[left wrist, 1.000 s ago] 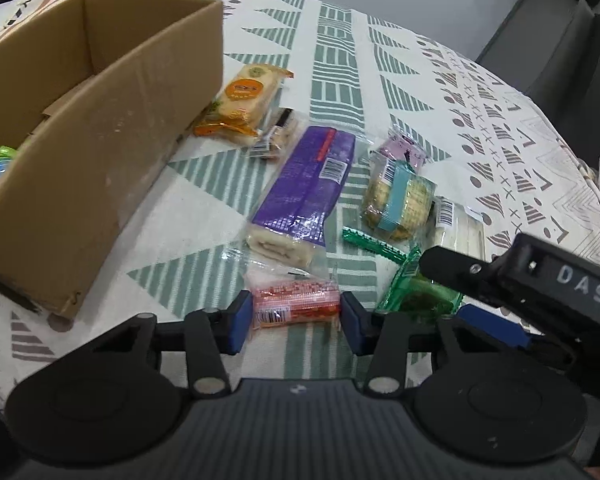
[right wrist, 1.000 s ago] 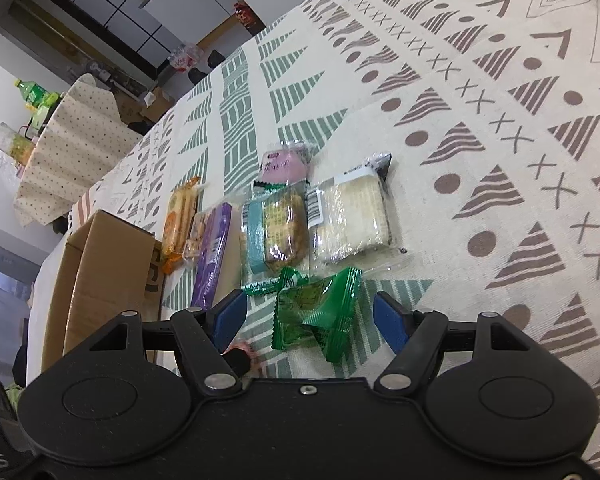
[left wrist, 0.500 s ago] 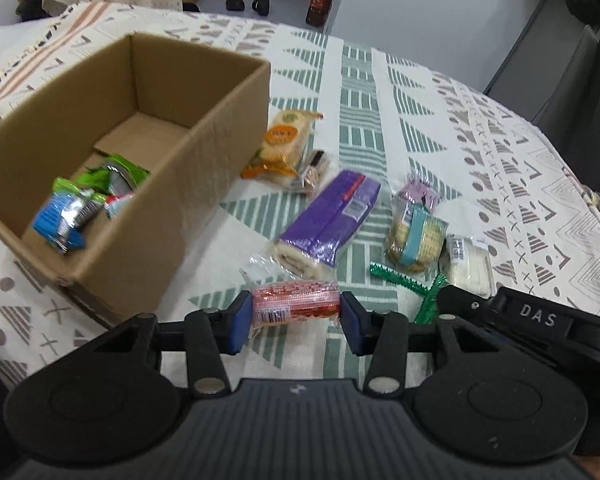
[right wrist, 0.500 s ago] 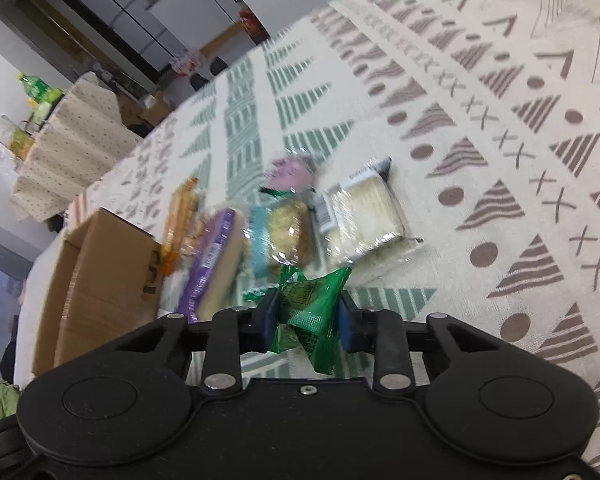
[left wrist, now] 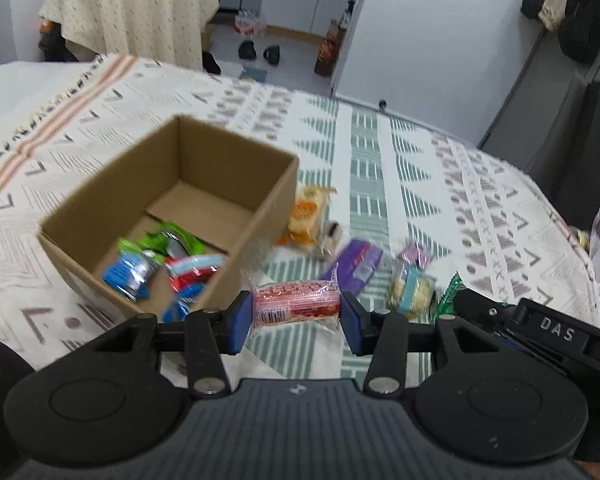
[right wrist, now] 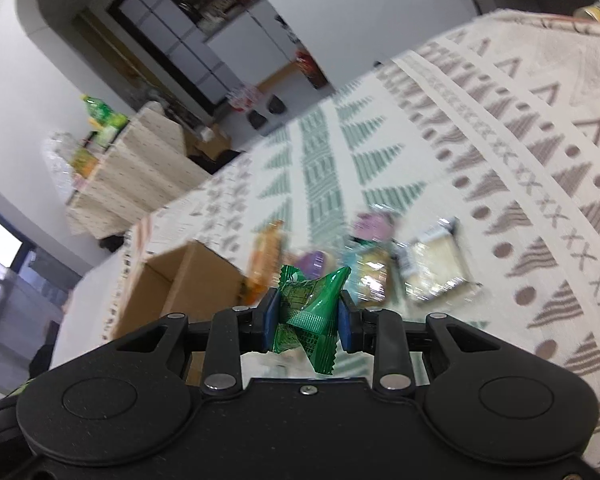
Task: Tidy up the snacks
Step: 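Carry both snacks over the box and open both grippers to drop them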
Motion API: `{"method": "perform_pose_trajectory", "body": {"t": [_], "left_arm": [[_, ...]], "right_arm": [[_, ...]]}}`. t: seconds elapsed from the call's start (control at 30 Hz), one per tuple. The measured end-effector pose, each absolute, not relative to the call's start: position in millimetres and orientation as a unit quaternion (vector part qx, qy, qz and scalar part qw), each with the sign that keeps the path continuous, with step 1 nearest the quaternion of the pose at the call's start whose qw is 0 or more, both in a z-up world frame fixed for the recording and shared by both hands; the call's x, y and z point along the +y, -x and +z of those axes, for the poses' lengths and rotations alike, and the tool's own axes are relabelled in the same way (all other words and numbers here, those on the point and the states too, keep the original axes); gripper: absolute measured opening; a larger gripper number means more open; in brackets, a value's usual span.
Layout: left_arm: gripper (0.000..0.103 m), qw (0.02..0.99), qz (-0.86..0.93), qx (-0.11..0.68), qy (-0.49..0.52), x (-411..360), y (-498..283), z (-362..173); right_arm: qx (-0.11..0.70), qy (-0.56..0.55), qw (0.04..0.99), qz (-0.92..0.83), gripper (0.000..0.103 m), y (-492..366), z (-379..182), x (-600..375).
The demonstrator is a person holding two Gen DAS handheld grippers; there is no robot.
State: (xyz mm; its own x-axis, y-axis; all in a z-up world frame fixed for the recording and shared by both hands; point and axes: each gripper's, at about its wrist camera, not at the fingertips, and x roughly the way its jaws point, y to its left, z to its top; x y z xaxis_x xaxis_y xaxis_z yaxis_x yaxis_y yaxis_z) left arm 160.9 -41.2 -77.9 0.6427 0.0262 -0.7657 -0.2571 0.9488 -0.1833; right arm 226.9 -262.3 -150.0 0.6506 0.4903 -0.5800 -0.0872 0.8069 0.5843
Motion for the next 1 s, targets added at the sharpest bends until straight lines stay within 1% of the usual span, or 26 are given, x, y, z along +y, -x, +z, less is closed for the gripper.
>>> {"method": "perform_pose_trajectory", "body": {"t": [0.2, 0.4, 0.67, 1.0], "left_arm": [[0.046, 0.903, 0.096, 0.393, 0.146, -28.0, -150.4, -57.5], [0.046, 0.908, 0.103, 0.377, 0.150, -17.7, -142.0, -43.5], [0.046, 0.909, 0.112, 0.368, 0.163, 2.3, -137.2, -37.2], [0.046, 0.903, 0.123, 0.370, 0.182, 35.1, -144.1, -43.3]], "right_arm": [[0.353, -0.263, 0.875, 0.201, 0.029, -221.2, -136.9, -255.7], [0.340, -0.258, 0.877, 0.219, 0.029, -218.4, -129.9, -248.8], [0.330, -0.251, 0.880, 0.233, 0.029, -214.9, -121.6, -232.3], [0.319, -0.240, 0.883, 0.249, 0.029, -221.1, -112.8, -198.4]]}}
